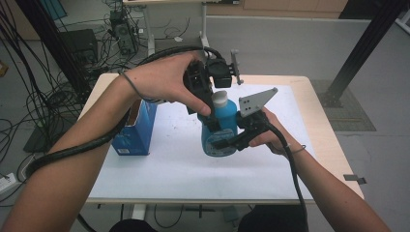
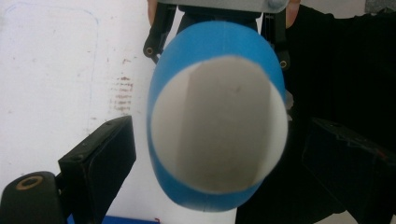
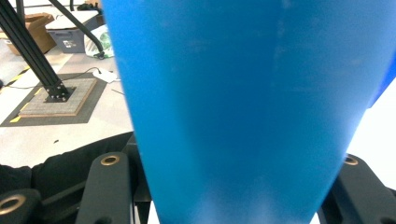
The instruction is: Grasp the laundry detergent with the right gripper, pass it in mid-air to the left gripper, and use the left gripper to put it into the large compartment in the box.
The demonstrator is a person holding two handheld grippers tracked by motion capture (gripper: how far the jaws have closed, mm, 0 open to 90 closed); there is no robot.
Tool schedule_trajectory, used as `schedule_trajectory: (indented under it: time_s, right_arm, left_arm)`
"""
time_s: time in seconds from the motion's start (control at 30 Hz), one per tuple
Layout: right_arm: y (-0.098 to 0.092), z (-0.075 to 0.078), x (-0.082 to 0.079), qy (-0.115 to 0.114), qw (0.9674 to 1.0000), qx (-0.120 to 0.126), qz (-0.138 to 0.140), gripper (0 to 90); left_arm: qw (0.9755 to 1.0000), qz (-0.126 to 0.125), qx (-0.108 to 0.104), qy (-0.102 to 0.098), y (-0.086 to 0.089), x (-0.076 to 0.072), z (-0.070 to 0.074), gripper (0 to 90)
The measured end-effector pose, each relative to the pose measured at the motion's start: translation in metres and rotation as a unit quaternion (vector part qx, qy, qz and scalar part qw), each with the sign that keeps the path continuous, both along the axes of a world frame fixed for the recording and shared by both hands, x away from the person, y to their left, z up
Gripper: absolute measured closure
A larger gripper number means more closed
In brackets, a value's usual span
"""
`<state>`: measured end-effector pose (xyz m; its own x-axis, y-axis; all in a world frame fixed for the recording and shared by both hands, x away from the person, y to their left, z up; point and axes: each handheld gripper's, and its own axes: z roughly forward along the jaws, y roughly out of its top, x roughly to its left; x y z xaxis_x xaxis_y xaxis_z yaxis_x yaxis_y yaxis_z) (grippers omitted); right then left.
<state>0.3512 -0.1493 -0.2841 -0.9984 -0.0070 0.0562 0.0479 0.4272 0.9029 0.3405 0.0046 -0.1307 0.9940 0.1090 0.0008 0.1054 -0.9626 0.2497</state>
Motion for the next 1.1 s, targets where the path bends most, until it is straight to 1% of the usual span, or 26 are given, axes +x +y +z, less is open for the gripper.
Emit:
schedule_trajectory:
  time_s: [0.07, 0.23, 0.53, 0.6, 0.67, 0.7, 0.83, 1.1]
  right_arm:
    - [0.0011, 0.0001, 0.0002, -0.001, 1.0000, 0.001, 0.001, 43.0]
    - [0.0021, 0.0009, -0.0002, -0.002, 1.0000, -0.002, 0.002, 43.1]
    - [0.0017, 0.0018, 0.0003, -0.003, 1.0000, 0.000, 0.001, 43.1]
    - [0.0014, 0.0015, 0.0003, -0.003, 1.0000, 0.001, 0.000, 43.1]
    - [0.0014, 0.0012, 0.0005, -0.003, 1.0000, -0.001, -0.001, 43.1]
    - [0.0014, 0.0012, 0.0007, -0.003, 1.0000, -0.001, -0.001, 43.1]
    - [0.0016, 0.0020, 0.0009, -0.004, 1.0000, -0.002, 0.000, 43.1]
    - [0.0017, 0.0019, 0.0019, -0.003, 1.0000, 0.000, -0.003, 43.0]
  left_arm:
    - [1.0000, -0.001, 0.000, 0.000, -0.0011, -0.0001, -0.0005, 10.0]
    - [1.0000, -0.004, 0.007, 0.000, -0.0027, -0.0007, -0.0023, 10.0]
    - [1.0000, -0.001, 0.000, -0.003, -0.0031, 0.0001, -0.0004, 10.0]
    - [1.0000, -0.002, 0.003, -0.004, -0.0026, 0.0007, -0.0005, 10.0]
    - [1.0000, 0.001, 0.000, -0.002, -0.0022, 0.0009, -0.0010, 10.0]
    - [1.0000, -0.001, 0.003, -0.004, -0.0020, 0.0011, -0.0010, 10.0]
    - [1.0000, 0.003, -0.002, -0.003, -0.0007, 0.0005, -0.0007, 10.1]
    - [1.0000, 0.005, 0.000, -0.002, 0.0002, 0.0009, -0.0013, 10.1]
